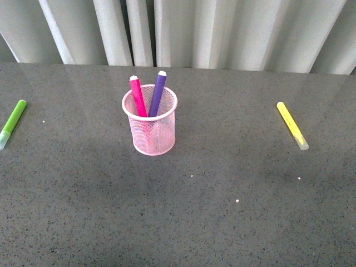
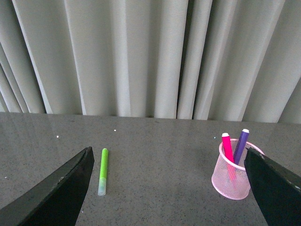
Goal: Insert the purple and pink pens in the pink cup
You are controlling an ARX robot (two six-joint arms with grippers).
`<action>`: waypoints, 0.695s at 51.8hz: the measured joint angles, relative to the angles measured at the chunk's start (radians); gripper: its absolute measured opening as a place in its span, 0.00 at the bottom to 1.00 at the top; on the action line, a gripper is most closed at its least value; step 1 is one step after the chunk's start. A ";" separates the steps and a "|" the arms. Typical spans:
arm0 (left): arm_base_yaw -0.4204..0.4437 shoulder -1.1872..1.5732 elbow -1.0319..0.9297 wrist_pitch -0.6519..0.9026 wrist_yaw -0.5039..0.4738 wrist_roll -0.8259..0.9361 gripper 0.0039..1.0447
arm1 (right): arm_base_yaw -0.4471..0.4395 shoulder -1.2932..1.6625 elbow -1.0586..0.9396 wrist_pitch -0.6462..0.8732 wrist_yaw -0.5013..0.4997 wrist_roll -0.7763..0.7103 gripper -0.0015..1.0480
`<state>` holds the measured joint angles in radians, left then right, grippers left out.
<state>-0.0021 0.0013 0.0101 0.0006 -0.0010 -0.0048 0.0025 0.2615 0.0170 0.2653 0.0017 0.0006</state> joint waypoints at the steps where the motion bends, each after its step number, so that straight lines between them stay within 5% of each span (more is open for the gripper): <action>1: 0.000 0.000 0.000 0.000 0.000 0.000 0.94 | 0.000 -0.006 0.000 -0.006 0.000 0.000 0.03; 18: 0.000 0.000 0.000 0.000 0.000 0.000 0.94 | 0.000 -0.100 0.000 -0.101 0.000 0.000 0.03; 24: 0.000 0.000 0.000 0.000 0.000 0.000 0.94 | 0.000 -0.230 0.000 -0.258 0.000 0.001 0.03; 36: 0.000 0.000 0.000 0.000 0.000 0.000 0.94 | 0.000 -0.257 0.000 -0.263 0.000 0.000 0.03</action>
<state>-0.0021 0.0017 0.0101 0.0006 -0.0006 -0.0048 0.0025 0.0044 0.0174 0.0021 0.0021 0.0010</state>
